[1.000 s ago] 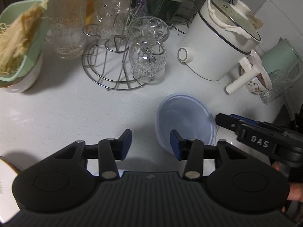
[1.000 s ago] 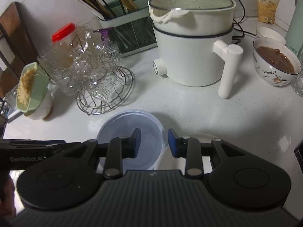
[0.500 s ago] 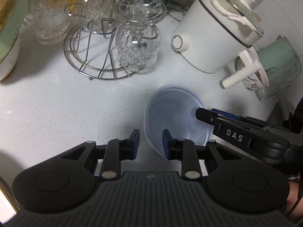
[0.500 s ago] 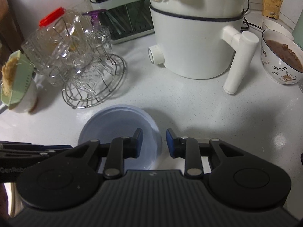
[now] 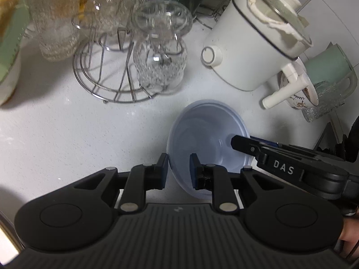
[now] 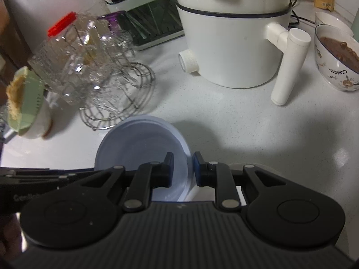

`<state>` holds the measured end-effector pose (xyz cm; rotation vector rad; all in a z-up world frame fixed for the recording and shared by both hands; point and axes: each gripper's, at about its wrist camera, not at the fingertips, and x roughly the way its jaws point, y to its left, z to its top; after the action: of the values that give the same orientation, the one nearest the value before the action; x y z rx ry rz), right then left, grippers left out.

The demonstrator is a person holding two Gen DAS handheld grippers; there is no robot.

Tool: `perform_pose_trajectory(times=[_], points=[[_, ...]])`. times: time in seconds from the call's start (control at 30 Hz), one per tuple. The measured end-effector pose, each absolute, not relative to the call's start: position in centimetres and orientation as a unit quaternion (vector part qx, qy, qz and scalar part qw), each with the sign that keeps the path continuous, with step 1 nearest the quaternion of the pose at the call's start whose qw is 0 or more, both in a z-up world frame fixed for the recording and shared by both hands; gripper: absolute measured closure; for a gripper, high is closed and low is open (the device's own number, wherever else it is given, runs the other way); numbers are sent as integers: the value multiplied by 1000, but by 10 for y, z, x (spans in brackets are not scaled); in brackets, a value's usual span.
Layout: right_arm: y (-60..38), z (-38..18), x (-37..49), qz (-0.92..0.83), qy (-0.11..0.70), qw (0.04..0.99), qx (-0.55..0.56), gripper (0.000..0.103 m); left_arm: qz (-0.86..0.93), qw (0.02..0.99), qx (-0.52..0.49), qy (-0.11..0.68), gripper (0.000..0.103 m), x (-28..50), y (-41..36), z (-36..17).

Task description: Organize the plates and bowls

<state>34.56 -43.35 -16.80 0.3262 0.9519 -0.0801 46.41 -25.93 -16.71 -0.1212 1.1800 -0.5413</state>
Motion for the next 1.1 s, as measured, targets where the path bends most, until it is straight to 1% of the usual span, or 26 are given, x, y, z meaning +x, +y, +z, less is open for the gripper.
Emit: perform_pose_trajectory(times=[0.33,0.73,0.87,1.1], points=[[-430,-132,330,-22,432,880,197,81,-247,809,-71,529,79,453,-239,-126],[-421,-85,294,6,406,888,215,81,-241,827,-96,499,78,412,-215,-72],[-416,-74,281,23,394,892,222,81,-236,829,-99,497,78,399,-204,-64],[-402,-66,272,62,390,893,216,81,-201,833,-120,501,78,377,-181,-65]])
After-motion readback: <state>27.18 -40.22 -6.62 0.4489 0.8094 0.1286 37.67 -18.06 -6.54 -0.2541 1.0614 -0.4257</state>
